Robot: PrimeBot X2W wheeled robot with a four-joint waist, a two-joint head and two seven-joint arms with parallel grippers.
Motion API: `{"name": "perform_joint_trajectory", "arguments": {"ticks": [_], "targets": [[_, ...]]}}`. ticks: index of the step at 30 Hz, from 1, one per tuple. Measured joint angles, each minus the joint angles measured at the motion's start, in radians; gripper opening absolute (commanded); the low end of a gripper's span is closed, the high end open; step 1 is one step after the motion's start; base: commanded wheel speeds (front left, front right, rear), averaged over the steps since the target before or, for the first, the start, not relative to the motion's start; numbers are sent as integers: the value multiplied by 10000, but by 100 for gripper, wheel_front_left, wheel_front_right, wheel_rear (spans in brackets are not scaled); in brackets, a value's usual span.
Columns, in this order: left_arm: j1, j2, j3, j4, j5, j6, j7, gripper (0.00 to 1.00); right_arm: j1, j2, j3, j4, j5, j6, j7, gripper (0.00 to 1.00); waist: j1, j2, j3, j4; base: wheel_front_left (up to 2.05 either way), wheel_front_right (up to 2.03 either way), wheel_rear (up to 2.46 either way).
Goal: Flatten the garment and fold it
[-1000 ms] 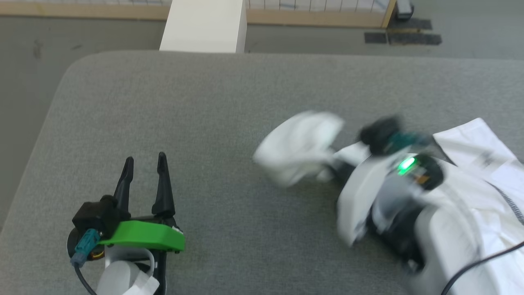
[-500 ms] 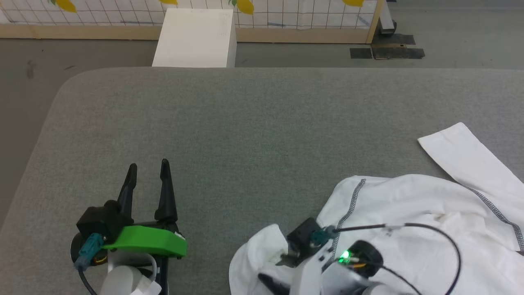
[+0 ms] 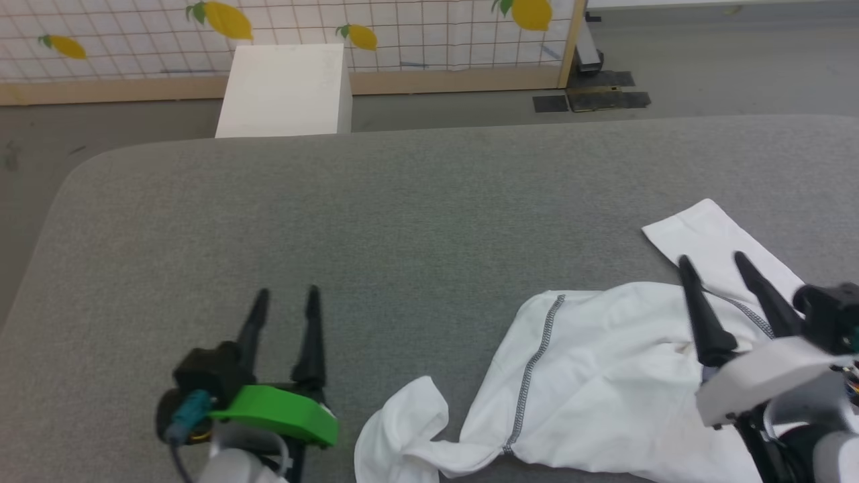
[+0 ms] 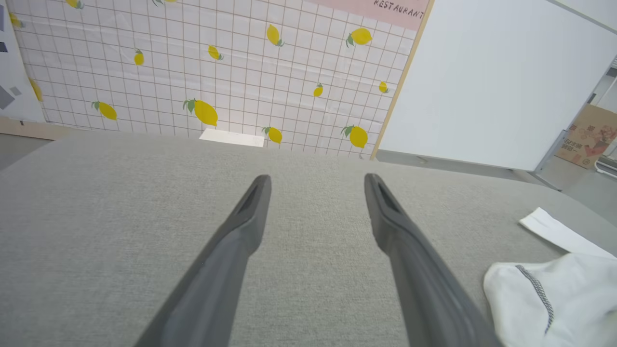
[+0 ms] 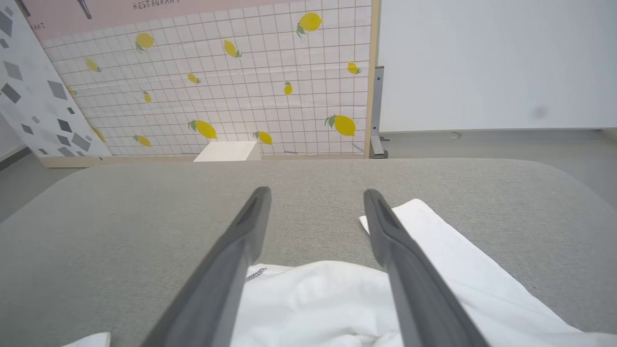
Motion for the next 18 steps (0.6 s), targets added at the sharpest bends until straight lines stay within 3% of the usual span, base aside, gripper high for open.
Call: {"name": "perform_joint_trajectory", "arguments": {"ticks": [4, 10, 18], "targets": [[-32, -2, -1197, 297, -13, -211, 625, 100, 472, 17, -750, 439, -303, 0, -564, 100, 0, 0, -34, -265, 0, 0, 0], [-315, -42, -2911, 786, -157, -238, 2675, 100, 719, 27, -746, 740, 79, 0, -765, 100, 0, 0, 0, -744, 0, 0, 0], [-768, -10, -3862, 1208, -102, 153, 5923, 100, 692, 31, -546, 984, 337, 0, -897, 100, 0, 0, 175, -1312, 0, 0, 0]]}}
